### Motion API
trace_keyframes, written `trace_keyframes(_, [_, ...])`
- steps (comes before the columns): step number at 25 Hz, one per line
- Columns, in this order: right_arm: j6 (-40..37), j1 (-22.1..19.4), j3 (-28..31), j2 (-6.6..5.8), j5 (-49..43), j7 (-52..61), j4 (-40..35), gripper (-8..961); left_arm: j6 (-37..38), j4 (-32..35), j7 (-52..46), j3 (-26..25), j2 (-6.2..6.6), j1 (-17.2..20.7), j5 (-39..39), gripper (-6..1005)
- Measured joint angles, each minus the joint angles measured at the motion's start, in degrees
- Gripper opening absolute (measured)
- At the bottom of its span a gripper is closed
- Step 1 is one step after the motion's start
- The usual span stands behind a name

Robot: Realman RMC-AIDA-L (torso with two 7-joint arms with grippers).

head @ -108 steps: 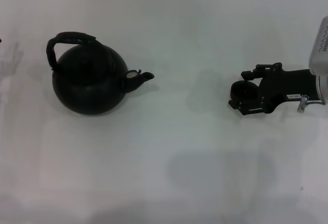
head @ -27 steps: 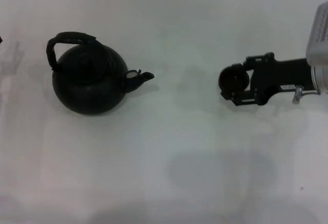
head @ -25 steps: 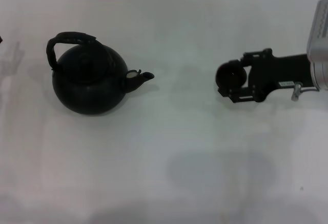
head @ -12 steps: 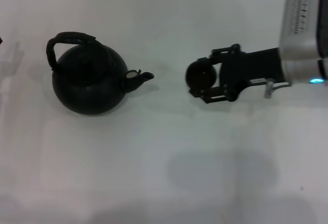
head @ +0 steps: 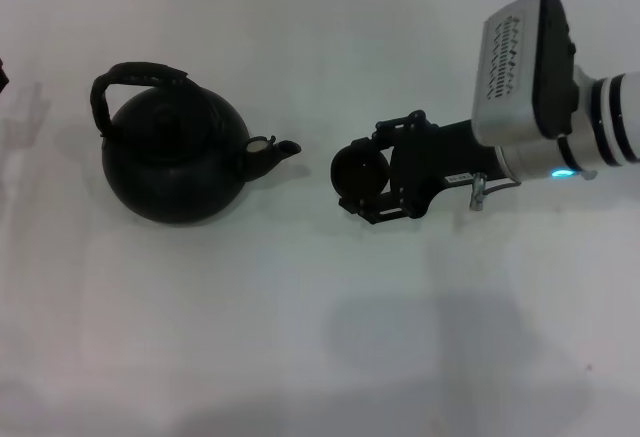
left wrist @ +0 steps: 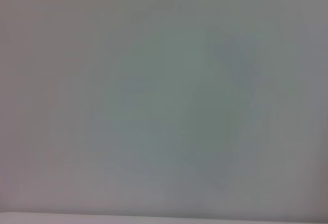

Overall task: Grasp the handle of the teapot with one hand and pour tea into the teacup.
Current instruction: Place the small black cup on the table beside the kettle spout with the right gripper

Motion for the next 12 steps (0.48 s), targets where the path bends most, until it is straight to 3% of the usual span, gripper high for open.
trace_keyframes(12, [-4.4,1.4,-4.7,0.03,0.7,0.0,3.8,769,0.2,-0.1,0.0,0.3,0.0,-0.1,0.0,862])
